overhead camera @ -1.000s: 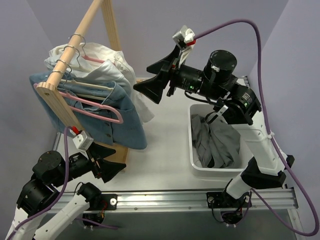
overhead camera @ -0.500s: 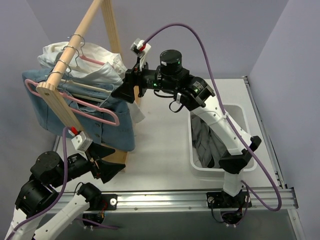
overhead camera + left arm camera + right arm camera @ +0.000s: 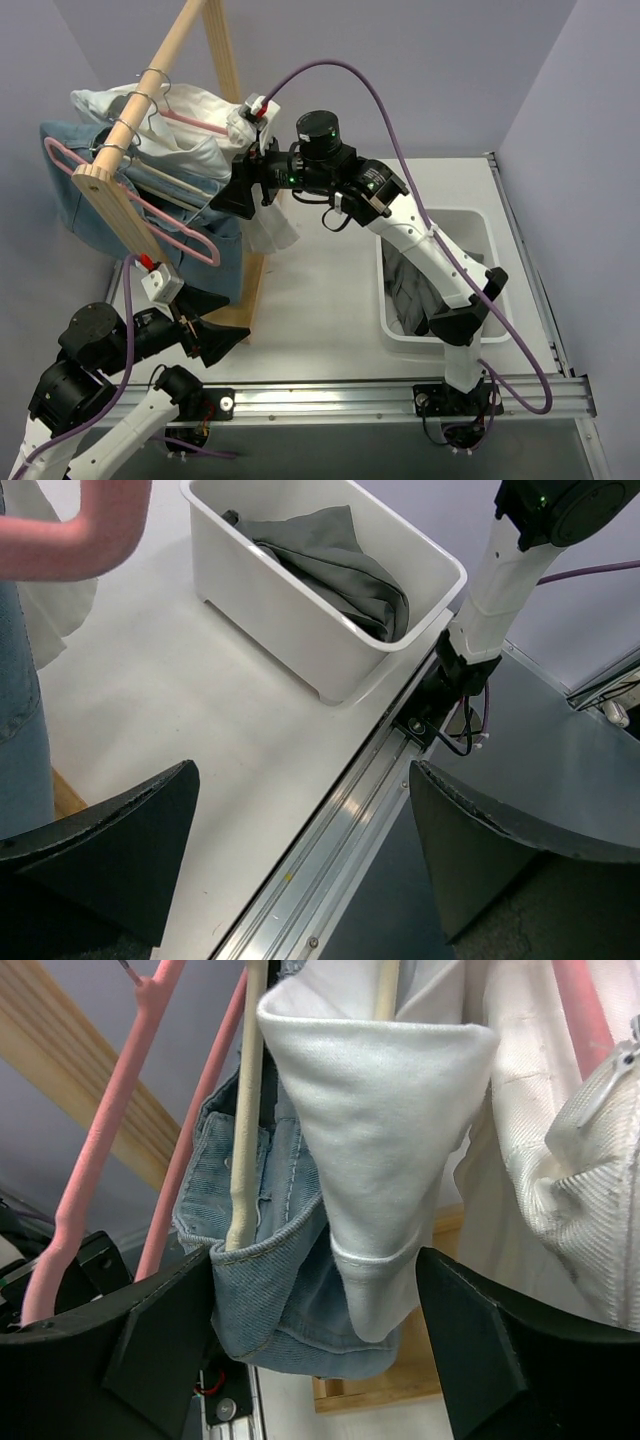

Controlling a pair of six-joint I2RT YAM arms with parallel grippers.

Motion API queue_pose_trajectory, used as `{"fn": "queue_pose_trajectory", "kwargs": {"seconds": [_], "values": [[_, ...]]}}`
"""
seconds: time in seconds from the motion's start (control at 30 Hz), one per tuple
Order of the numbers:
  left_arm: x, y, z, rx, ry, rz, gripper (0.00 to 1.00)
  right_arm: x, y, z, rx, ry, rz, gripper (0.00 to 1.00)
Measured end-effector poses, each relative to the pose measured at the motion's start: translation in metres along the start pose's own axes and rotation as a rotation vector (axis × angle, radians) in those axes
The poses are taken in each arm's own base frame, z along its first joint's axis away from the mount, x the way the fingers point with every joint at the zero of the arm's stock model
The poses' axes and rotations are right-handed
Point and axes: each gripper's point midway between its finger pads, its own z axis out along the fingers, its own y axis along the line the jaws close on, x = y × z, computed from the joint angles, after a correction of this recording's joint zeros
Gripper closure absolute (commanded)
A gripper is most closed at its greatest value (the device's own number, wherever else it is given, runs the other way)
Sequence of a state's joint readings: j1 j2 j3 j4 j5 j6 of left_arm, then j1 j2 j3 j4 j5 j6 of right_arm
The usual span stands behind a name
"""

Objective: Remove the skirt from the hanger

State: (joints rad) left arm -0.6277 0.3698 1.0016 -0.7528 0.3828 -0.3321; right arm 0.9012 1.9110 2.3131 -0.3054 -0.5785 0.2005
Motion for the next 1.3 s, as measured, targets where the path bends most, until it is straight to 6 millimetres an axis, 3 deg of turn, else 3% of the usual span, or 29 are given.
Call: {"fn": "queue_pose_trajectory", "kwargs": {"seconds": [0.23,0.53,0.73,0.87,1.13,1.3], "values": [[0.0,0.0,0.0,0.0,0.0,0.0,0.05,0.009,-0.001,-0.014,0.082,0.012,-0.007,0.17],[0.0,0.001,0.001,-0.001,0.004,-0.002,0.05,0.003,0.036,-0.039,0.09,-0.011,-0.024,0.16],[0.001,0.001,0.003,-0.003,0.01,-0.005,0.05,0.02,0.031,-0.037,0.125,0.021,-0.005,0.17],[0.001,0.001,0.003,-0.003,0.01,-0.005,0.05,0.028,0.027,-0.035,0.136,0.039,0.01,0.23],[0.001,0.001,0.003,-0.003,0.011,-0.003,0.05,0.026,0.037,-0.034,0.088,0.037,0.026,0.3],[0.002,0.002,0.002,-0.005,0.015,-0.002,0.05,0.026,0.043,-0.033,0.07,0.035,0.038,0.29]]}}
